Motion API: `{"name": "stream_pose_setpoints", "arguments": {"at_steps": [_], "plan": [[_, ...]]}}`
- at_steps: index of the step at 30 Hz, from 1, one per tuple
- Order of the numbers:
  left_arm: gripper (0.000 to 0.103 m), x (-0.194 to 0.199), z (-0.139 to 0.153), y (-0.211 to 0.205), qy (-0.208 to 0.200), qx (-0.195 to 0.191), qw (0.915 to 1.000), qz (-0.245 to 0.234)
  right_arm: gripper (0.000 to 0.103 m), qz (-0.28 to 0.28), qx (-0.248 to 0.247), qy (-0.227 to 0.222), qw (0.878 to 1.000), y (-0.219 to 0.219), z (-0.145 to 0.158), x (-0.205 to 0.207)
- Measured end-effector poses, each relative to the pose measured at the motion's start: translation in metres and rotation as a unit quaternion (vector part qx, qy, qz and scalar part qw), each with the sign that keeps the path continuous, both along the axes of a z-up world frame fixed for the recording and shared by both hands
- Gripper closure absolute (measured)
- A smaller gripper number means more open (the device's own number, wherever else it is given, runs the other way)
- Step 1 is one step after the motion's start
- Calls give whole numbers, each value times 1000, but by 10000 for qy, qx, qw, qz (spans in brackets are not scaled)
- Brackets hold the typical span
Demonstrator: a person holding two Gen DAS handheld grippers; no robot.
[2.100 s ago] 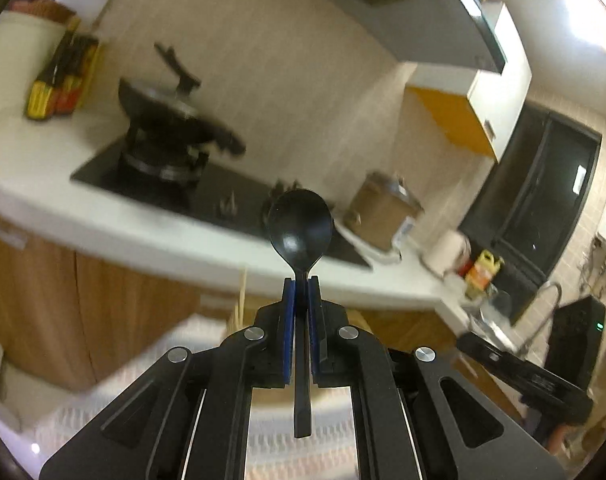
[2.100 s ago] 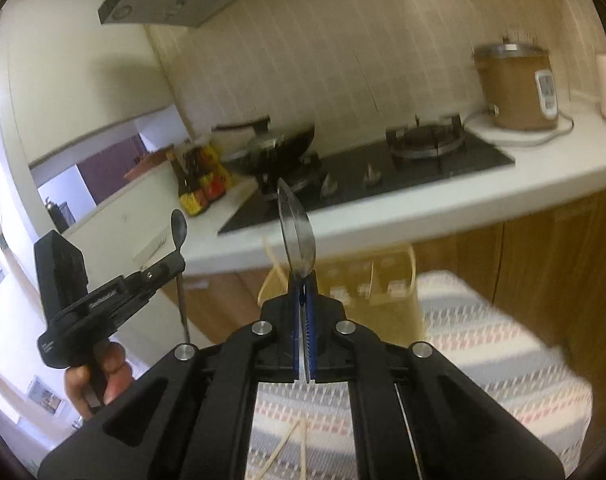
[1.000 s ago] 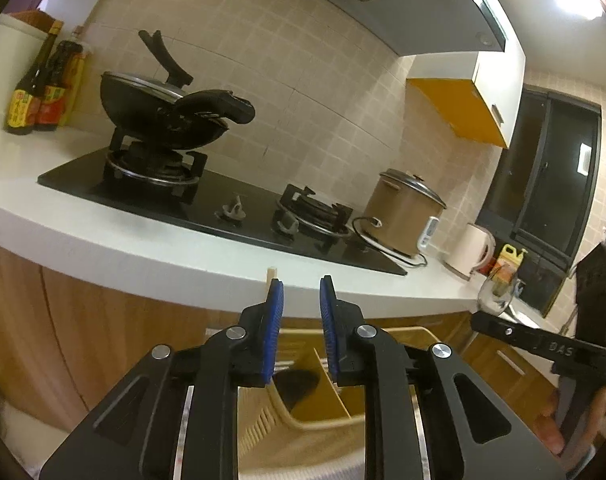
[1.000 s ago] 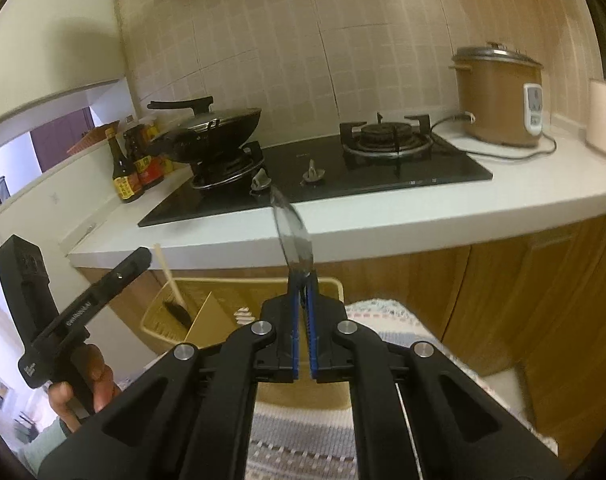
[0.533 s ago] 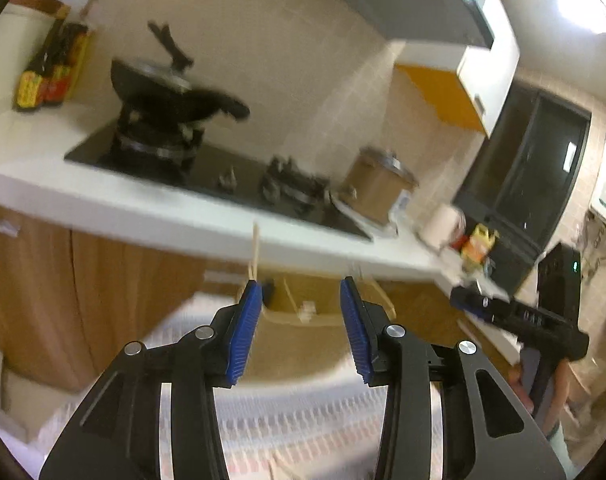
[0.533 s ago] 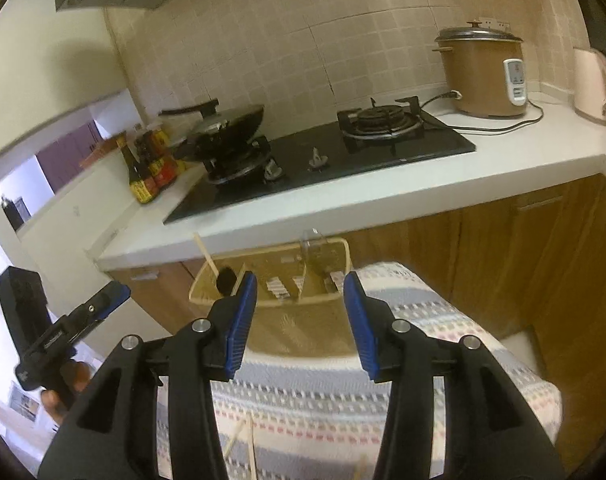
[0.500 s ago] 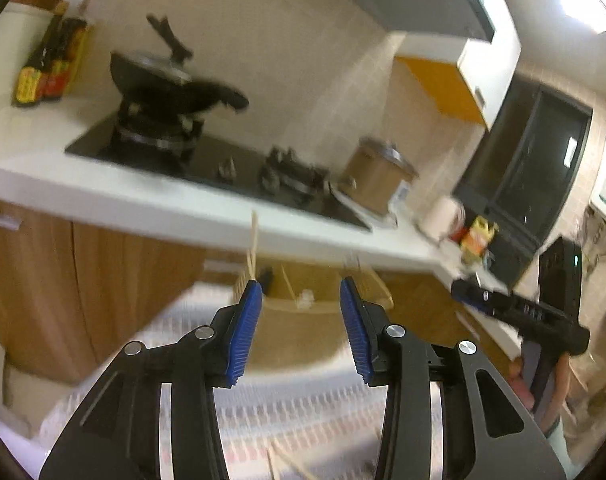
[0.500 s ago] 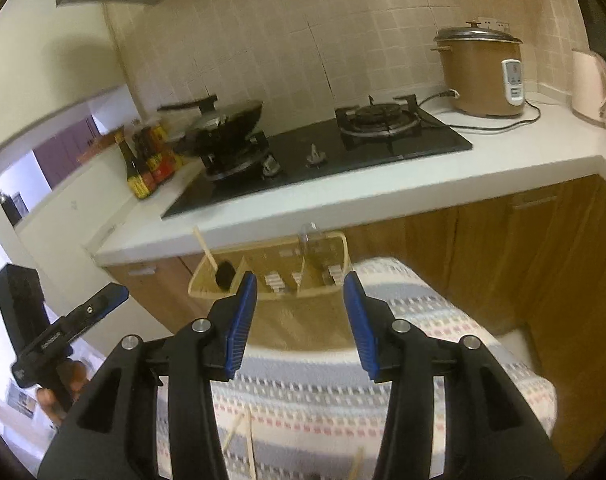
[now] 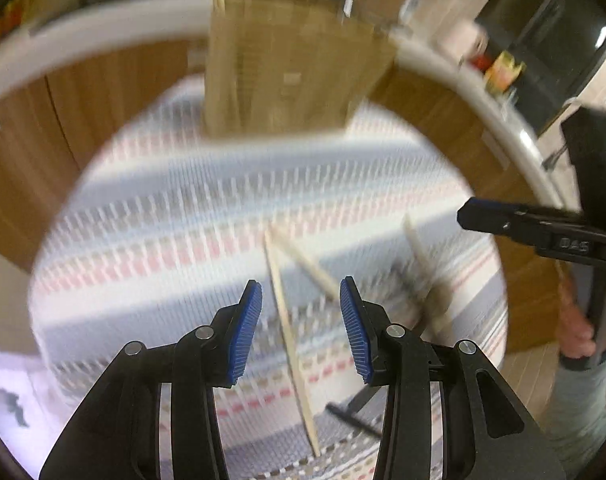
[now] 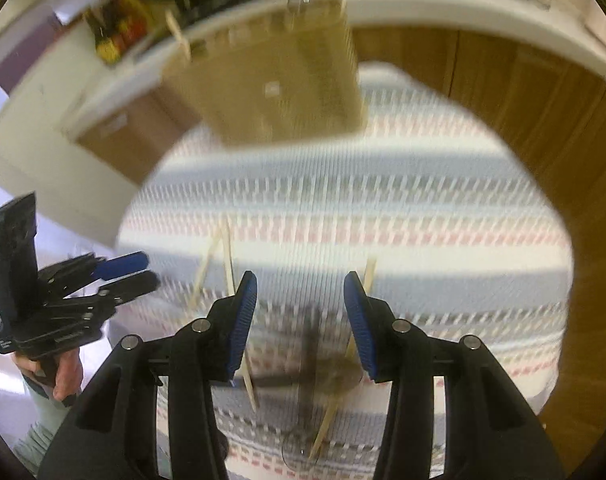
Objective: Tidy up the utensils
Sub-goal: 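Lower the left tool to the chopsticks while the right tool lowers to the remaining chopsticks, then close the left tool on a chopstick while the right tool closes on another chopstick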
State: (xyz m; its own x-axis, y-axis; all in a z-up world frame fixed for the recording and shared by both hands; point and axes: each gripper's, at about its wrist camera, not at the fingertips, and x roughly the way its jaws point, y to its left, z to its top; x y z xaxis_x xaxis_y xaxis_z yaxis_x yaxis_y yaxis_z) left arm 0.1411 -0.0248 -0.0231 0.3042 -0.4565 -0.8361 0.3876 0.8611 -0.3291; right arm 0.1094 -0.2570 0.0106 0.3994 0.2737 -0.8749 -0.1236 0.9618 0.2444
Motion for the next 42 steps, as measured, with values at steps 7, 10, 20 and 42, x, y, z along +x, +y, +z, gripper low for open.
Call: {"name": "stream_pose_setpoints", "arguments": {"at_steps": [7, 10, 20, 42], "plan": [[69, -11, -43, -8, 126, 507, 9986, 35, 61, 24, -148, 351, 9993, 18, -33, -1], [70, -13, -45, -11, -7, 701, 9975, 11, 61, -123, -38, 418, 9990, 14, -36, 3], [99, -12, -46, -12, -302, 953, 9947, 219, 61, 272, 199, 789, 9963, 63, -56, 26], [94, 10, -47, 33, 274, 71, 9973, 676, 98, 463, -1050, 459, 9923, 82, -58, 30]]}}
